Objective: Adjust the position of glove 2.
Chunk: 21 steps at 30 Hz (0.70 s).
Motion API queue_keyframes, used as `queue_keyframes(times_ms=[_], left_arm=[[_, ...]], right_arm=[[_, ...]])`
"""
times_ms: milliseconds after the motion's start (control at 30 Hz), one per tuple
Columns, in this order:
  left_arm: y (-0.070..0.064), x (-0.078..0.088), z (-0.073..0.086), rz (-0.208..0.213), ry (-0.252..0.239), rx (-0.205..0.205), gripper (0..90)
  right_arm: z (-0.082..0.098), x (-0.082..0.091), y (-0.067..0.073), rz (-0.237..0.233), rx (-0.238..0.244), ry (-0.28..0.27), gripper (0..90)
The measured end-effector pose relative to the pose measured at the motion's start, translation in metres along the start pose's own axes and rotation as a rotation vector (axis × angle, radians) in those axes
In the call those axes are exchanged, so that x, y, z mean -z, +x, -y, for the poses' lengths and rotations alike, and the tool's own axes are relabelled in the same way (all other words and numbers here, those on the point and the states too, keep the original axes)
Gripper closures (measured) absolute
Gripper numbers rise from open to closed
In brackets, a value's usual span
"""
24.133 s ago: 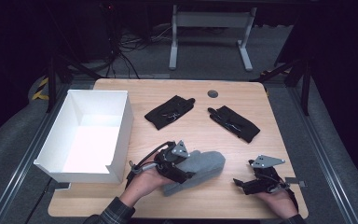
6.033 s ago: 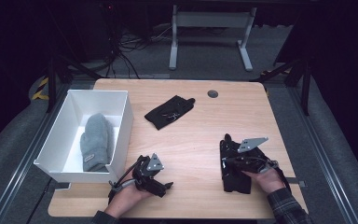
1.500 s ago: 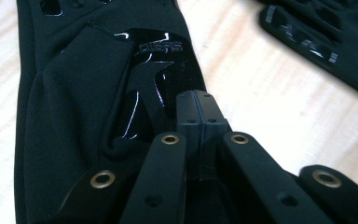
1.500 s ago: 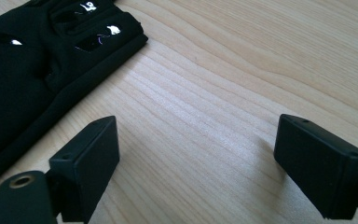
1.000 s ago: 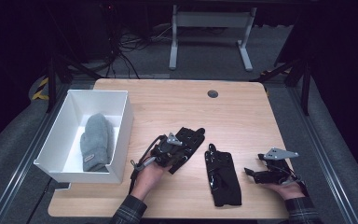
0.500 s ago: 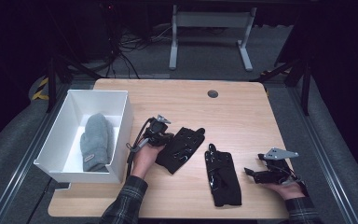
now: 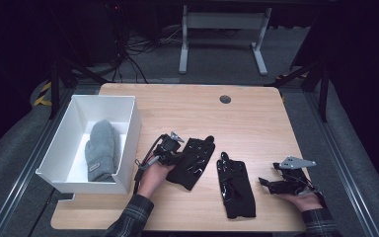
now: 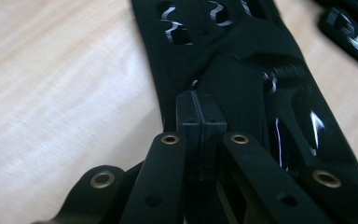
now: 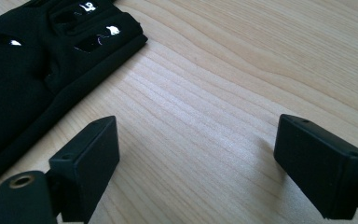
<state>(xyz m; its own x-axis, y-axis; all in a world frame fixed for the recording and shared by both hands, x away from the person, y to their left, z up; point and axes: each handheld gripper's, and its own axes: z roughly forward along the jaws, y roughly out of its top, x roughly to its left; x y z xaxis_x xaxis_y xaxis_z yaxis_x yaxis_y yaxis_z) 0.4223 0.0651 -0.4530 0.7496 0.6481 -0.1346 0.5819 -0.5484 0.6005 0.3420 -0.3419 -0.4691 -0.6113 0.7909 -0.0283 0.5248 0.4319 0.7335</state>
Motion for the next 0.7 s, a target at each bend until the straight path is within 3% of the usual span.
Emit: queue_keyframes(times_ms=[333, 433, 533, 567, 700], left_arm=[[-0.028, 0.013, 0.023, 0.055, 0.026, -0.073, 90.0], [-0.030, 0.014, 0.026, 0.060, 0.018, -0.073, 89.9], [-0.028, 0.017, 0.027, 0.060, -0.013, -0.060, 80.7], [-0.027, 0.019, 0.027, 0.049, -0.026, -0.056, 80.7], [-0.019, 0.023, 0.027, 0.005, -0.064, -0.003, 66.7]], right_arm=[[0.000, 0.000, 0.000, 0.000, 0.000, 0.000, 14.4], [0.000, 0.000, 0.000, 0.000, 0.000, 0.000, 14.4], [0.000, 0.000, 0.000, 0.000, 0.000, 0.000, 14.4], [0.000, 0.000, 0.000, 0.000, 0.000, 0.000, 14.4], [0.000, 0.000, 0.000, 0.000, 0.000, 0.000, 14.4]])
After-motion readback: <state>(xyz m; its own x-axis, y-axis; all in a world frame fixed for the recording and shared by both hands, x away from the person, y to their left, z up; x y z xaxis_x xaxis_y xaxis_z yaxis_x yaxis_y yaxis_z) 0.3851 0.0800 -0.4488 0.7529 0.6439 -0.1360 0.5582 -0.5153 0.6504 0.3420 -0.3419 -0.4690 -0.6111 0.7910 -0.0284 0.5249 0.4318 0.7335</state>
